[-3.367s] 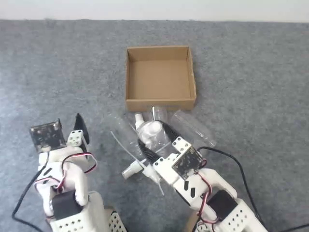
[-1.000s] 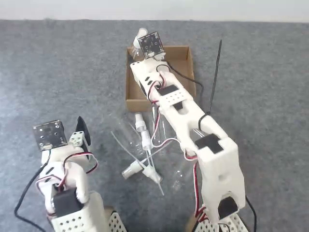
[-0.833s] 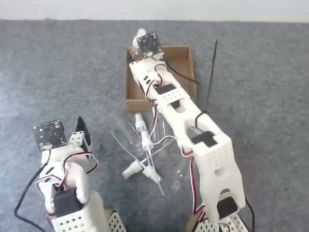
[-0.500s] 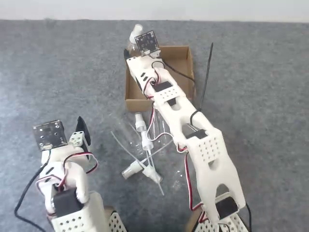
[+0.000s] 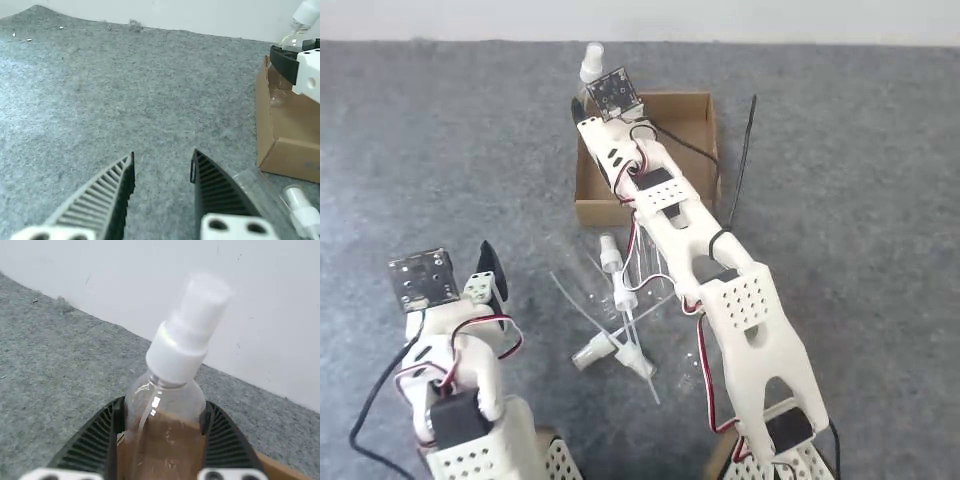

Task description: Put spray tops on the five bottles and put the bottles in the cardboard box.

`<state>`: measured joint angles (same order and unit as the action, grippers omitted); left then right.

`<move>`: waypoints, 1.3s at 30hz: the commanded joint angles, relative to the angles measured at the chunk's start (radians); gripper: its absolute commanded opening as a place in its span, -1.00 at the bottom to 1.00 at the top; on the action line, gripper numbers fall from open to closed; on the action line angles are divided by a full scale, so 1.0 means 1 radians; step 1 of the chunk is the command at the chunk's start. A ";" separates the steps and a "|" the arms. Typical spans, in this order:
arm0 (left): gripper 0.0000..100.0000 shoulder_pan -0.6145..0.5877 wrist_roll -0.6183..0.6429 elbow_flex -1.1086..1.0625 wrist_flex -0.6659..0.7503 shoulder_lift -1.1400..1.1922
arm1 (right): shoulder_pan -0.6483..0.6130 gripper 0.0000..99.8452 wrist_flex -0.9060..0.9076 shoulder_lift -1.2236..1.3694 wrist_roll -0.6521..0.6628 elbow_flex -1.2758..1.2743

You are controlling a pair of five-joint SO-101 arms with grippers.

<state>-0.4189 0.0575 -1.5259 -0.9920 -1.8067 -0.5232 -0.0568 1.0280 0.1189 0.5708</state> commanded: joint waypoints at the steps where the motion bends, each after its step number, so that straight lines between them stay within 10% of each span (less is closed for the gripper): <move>1: -0.65 -0.002 0.009 0.008 -0.009 -0.008 | 0.012 -0.58 0.002 -0.004 0.020 0.028; 39: -0.65 -0.003 0.005 -0.001 -0.003 -0.008 | 0.012 -0.46 0.124 -0.568 0.023 -0.523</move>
<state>-0.4189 0.0575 -1.5351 -0.9920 -1.8067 -0.5232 0.0629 0.6322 0.1250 0.1043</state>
